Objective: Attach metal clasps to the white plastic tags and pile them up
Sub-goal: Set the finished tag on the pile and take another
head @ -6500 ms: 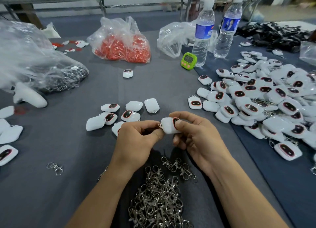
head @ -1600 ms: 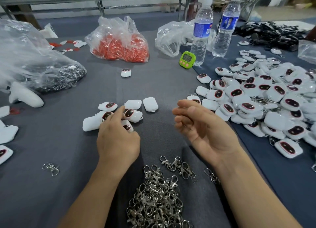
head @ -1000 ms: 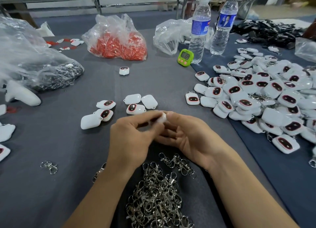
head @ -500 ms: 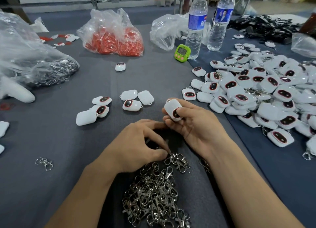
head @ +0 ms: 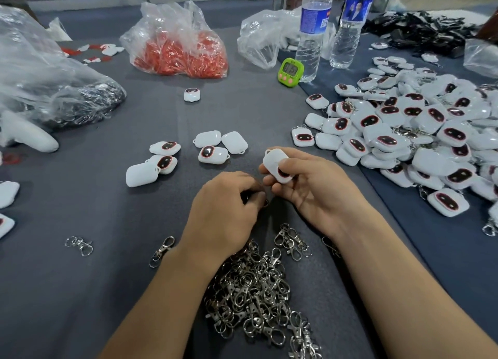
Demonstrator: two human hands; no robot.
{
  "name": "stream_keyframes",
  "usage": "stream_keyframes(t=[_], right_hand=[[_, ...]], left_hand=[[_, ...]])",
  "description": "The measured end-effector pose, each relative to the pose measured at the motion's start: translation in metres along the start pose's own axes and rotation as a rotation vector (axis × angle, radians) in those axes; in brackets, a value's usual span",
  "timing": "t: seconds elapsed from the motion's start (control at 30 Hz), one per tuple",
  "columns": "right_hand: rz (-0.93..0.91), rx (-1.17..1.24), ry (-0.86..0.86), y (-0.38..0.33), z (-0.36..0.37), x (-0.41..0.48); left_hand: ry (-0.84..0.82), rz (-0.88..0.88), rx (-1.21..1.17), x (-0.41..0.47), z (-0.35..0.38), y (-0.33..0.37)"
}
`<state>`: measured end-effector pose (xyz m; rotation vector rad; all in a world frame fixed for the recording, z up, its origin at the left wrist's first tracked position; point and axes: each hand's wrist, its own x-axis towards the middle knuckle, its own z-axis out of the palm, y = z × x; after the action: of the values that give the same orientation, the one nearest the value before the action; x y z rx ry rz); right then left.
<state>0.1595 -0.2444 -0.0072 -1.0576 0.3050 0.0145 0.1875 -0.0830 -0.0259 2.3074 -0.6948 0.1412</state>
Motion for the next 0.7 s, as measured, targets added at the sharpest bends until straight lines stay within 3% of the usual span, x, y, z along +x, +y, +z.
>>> stream_keyframes(t=[0.2, 0.4, 0.53, 0.7], right_hand=[[-0.049, -0.035, 0.028, 0.001, 0.001, -0.003], [-0.169, -0.228, -0.003, 0.006, 0.004, -0.006], [-0.266, -0.478, -0.001, 0.011, 0.008, -0.005], [-0.278, -0.658, 0.058, 0.016, 0.008, -0.002]], left_hand=[[-0.150, -0.033, -0.130, 0.003, -0.013, -0.009], [0.065, -0.066, -0.195, 0.002, -0.008, -0.007], [0.245, -0.163, -0.392, 0.005, -0.006, -0.008], [0.229, -0.245, -0.630, 0.009, -0.005, -0.009]])
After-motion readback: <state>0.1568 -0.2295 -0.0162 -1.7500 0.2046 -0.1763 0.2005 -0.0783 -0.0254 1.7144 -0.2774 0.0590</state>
